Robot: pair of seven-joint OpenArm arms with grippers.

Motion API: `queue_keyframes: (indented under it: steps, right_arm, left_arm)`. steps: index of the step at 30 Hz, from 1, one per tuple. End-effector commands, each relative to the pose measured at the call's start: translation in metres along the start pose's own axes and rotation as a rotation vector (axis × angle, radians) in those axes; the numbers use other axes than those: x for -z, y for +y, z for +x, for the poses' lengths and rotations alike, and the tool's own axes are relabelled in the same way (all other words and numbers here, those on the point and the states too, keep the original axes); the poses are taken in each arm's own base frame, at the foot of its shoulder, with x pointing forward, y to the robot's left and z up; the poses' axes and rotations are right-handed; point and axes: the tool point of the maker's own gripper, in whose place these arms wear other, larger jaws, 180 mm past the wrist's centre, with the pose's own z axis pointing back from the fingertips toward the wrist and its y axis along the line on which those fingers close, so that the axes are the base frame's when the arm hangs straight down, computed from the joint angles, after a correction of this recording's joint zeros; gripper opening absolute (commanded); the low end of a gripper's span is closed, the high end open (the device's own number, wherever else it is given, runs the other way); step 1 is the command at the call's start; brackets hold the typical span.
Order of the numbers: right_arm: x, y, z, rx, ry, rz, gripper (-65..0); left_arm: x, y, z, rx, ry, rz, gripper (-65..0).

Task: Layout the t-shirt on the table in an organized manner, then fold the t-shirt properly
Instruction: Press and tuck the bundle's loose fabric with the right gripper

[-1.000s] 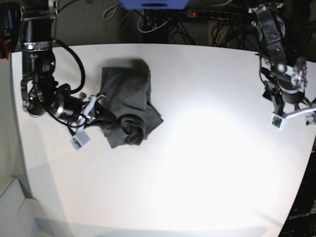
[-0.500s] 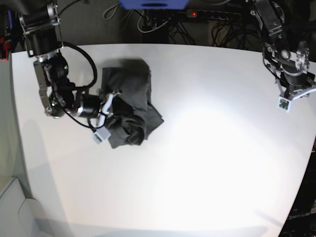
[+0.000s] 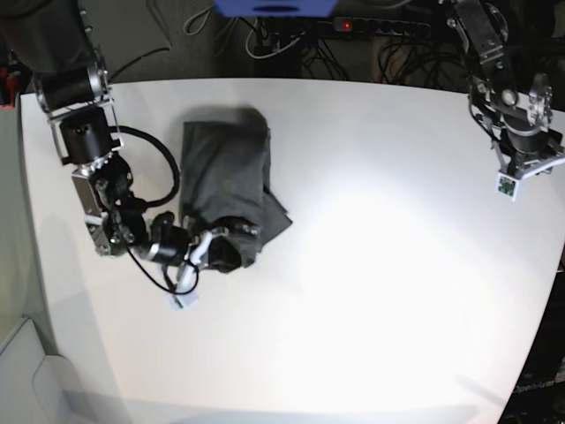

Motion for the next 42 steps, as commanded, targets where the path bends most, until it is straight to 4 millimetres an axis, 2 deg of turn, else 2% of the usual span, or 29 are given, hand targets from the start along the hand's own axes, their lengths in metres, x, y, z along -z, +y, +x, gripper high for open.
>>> queue_keyframes:
  steps: [1,4,7,12,14,17,21,23,26,30,36,38,40,42]
  right_arm:
    - [0.003,0.004,0.030,-0.031,-0.069,0.015,-65.0]
    - [0.013,0.008,0.027,-0.059,-0.041,0.009,-65.0]
    - [0.017,0.023,0.037,-0.095,-0.064,0.034,-65.0]
    - [0.007,0.046,0.057,-0.183,-0.124,0.067,-65.0]
    - [-0.005,0.048,0.060,-0.228,-0.133,0.062,-65.0]
    - [-0.021,0.055,0.051,-0.276,-0.109,0.056,-65.0]
    - [-0.041,0.071,0.030,-0.280,-0.128,0.055,-65.0]
    - [-0.044,0.077,0.018,-0.273,-0.120,0.062,-65.0]
    - [-0.042,0.075,-0.001,-0.238,-0.090,0.062,-65.0]
    - [-0.037,0.058,-0.016,-0.183,-0.052,0.041,-65.0]
    - [-0.027,0.019,-0.011,-0.117,-0.012,-0.012,-65.0]
    - [-0.025,0.012,-0.006,-0.103,-0.021,-0.021,-65.0]
    - [-0.020,0.014,0.001,-0.103,-0.042,-0.013,-65.0]
    - [-0.009,0.027,0.002,-0.122,-0.040,0.021,-65.0]
  left_arm:
    - [-0.003,0.012,0.004,-0.003,-0.017,0.039,-53.0]
    - [-0.003,0.012,0.004,-0.001,-0.016,0.039,-53.0]
    - [-0.002,0.013,0.005,-0.002,-0.019,0.043,-53.0]
    - [-0.002,0.011,0.010,-0.019,-0.036,0.030,-53.0]
    - [-0.002,0.008,0.014,-0.051,-0.064,0.003,-53.0]
    - [-0.002,0.000,0.017,-0.085,-0.092,-0.038,-53.0]
    - [-0.004,-0.006,0.025,-0.126,-0.129,-0.077,-53.0]
    - [-0.004,-0.007,0.028,-0.140,-0.137,-0.085,-53.0]
    - [-0.004,-0.010,0.030,-0.145,-0.146,-0.094,-53.0]
    - [-0.005,-0.012,0.034,-0.143,-0.155,-0.100,-53.0]
    - [-0.006,-0.015,0.031,-0.136,-0.149,-0.107,-53.0]
    - [-0.005,-0.015,0.030,-0.137,-0.146,-0.106,-53.0]
    - [-0.005,-0.014,0.029,-0.132,-0.145,-0.103,-53.0]
    - [-0.005,-0.013,0.029,-0.131,-0.145,-0.102,-53.0]
